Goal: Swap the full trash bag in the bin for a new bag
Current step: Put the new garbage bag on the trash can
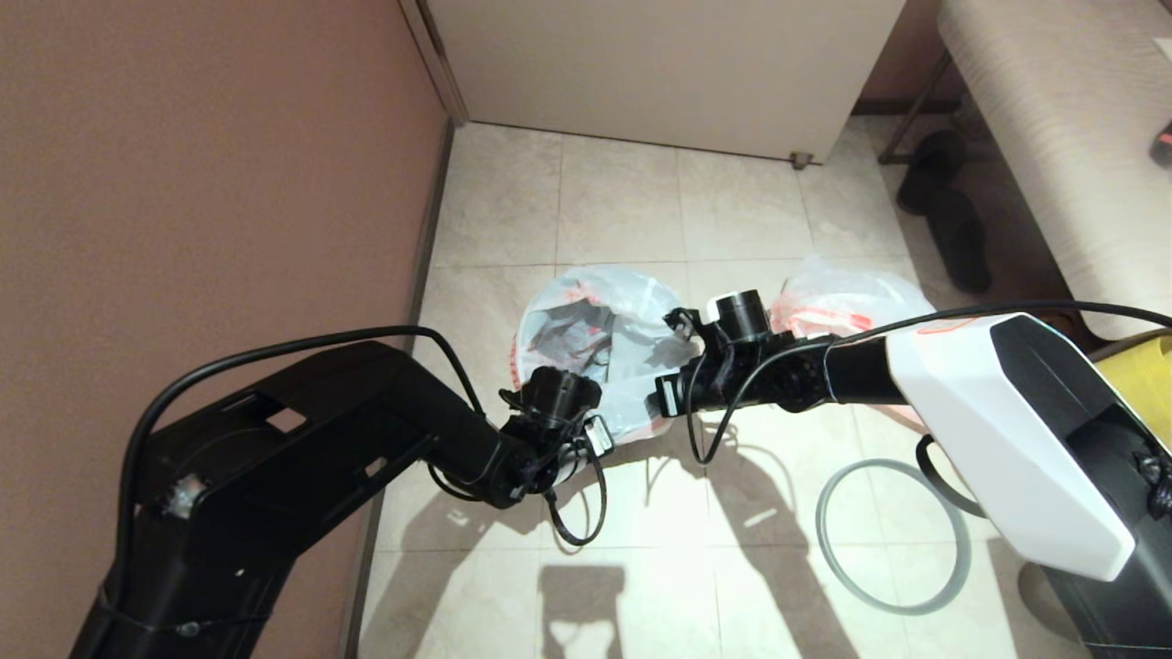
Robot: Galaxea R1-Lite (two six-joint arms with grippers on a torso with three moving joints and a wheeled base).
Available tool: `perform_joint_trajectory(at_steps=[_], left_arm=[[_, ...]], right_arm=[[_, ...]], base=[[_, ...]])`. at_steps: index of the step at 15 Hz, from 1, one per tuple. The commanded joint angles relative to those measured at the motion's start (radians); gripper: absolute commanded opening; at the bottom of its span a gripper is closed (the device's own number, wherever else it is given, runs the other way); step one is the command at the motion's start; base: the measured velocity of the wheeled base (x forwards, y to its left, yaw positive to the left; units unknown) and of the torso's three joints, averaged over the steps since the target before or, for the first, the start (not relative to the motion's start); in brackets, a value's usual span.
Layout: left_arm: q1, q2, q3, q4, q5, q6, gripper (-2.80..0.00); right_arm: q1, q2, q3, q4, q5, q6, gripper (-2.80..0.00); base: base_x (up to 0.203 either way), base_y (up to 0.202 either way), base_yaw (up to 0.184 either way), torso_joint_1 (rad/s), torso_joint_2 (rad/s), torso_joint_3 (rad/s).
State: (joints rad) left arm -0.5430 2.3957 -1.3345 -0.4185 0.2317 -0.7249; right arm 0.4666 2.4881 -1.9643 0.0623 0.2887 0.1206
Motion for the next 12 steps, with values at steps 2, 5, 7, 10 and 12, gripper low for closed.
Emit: perform_joint_trajectory(at_steps=[2,5,7,10,12], left_arm=[[0.001,0.005,0.001,-0.006,0.001,-0.004,-2.80],[0.001,0.005,0.000,-0.008,0.001,-0.004,-2.80],[0.001,0.005,0.000,-0.008,0.001,-0.004,-2.80],[0.008,0.006,-0.003,-0.008,0.001,-0.004,-2.80],[0.009,0.006,-0.003,-0.008,0.001,-0.004,-2.80]], right_arm=[[0.007,-0.004,0.004,0.000,-0.012,0.007,-2.80],[0.013,-0.072,0.055,-0.002,-0.016,0.011,-2.80],[0.017,-0.091,0.078,-0.003,-0.016,0.011,-2.80],[0.015,-0.092,0.090,-0.003,-0.016,0.011,-2.80],[0.015,-0.083,0.081,-0.003,-0.016,0.011,-2.80]], base=[[0.000,0.000,0.000,0.000,0.00,0.000],[0.000,0.000,0.000,0.000,0.00,0.000],[0.000,0.000,0.000,0.000,0.00,0.000],[0.000,0.000,0.000,0.000,0.00,0.000],[0.000,0.000,0.000,0.000,0.00,0.000]])
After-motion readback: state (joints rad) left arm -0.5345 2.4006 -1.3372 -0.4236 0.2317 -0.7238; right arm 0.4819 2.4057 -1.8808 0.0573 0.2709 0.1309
